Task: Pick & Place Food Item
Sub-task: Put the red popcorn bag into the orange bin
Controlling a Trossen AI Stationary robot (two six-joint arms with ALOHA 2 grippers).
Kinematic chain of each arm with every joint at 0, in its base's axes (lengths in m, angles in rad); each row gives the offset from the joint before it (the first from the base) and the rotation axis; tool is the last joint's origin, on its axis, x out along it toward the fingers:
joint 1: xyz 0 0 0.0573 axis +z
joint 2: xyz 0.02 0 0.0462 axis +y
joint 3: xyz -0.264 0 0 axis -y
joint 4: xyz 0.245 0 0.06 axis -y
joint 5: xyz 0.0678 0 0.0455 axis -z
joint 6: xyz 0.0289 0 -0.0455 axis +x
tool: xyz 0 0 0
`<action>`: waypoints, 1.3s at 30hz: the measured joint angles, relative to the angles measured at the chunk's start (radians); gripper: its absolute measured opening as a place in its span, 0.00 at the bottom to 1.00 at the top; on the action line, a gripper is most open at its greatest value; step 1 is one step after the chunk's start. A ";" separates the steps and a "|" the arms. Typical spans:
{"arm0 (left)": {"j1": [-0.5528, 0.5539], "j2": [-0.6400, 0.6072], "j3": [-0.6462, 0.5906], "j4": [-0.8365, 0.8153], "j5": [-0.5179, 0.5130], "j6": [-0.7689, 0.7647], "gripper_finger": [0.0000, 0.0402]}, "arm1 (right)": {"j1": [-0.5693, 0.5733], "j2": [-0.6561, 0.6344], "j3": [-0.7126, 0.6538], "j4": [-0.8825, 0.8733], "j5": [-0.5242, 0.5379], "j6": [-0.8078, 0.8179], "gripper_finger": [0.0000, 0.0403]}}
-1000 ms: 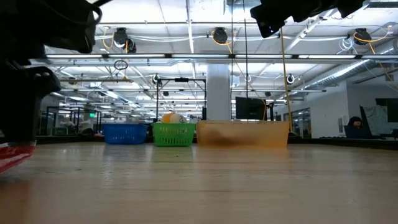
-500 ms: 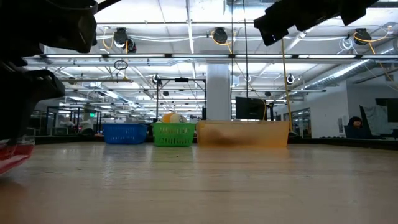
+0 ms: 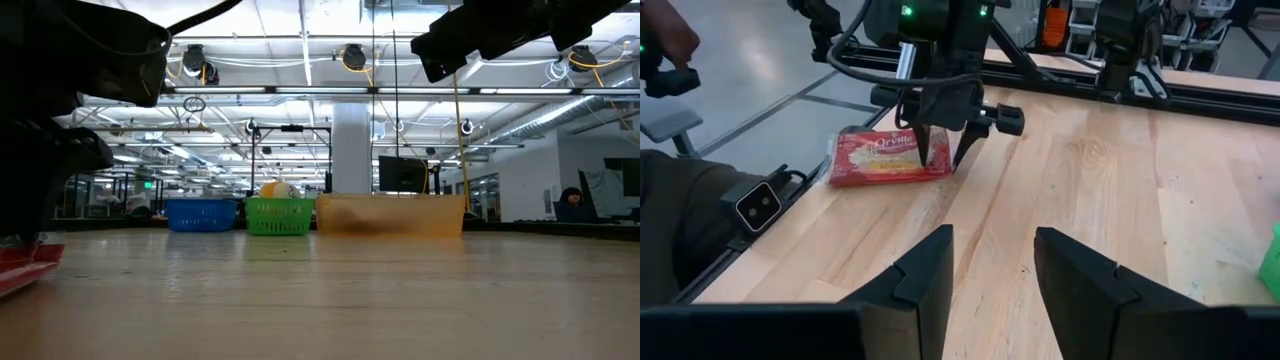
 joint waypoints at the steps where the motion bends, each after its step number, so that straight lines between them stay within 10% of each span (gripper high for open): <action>1: 0.001 0.006 0.001 -0.002 0.003 0.000 0.45 | 0.000 0.000 0.000 0.000 0.000 0.000 0.32; 17: 0.041 -0.012 -0.002 -0.023 0.028 0.116 0.02 | 0.000 0.000 0.000 0.000 0.002 0.001 0.32; 33: 0.112 -0.411 -0.005 -0.108 -0.620 0.432 0.00 | 0.000 0.104 -0.001 0.234 0.034 0.099 0.32; 39: 0.148 -0.425 -0.005 0.026 -0.665 0.639 0.00 | 0.000 0.271 -0.001 0.417 0.185 0.179 0.34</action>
